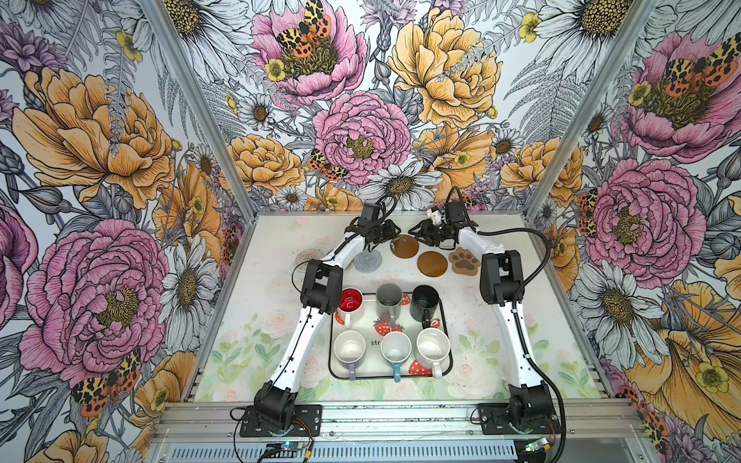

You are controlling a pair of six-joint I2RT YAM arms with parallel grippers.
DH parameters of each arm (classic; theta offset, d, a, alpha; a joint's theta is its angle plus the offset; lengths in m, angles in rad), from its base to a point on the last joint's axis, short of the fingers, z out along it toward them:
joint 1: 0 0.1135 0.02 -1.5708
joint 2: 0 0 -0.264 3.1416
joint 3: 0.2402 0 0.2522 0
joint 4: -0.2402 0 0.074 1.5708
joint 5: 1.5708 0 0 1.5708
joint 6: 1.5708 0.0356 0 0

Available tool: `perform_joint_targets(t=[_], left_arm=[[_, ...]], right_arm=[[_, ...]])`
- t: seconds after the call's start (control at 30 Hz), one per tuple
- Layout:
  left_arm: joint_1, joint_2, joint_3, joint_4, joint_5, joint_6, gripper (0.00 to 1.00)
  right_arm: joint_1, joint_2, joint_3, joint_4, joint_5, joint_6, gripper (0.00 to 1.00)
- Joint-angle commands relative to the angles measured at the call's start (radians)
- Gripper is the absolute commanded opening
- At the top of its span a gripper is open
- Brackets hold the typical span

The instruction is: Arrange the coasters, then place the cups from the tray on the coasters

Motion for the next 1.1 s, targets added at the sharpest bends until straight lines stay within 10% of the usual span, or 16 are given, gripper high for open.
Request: perform_joint_targets(t=[0.0, 1.07], left_arm=[[-0.009, -0.007, -0.035, 0.022, 0.028, -0.018, 0.34], [-0.064, -0.152, -0.204, -0.073, 0.039, 0.105, 0.31]], right_arm=[[0.014, -0.028, -0.043, -0.013, -0.035, -0.038, 0.46], [0.016, -0.251, -0.305, -0.030, -0.026, -0.149, 0.45]])
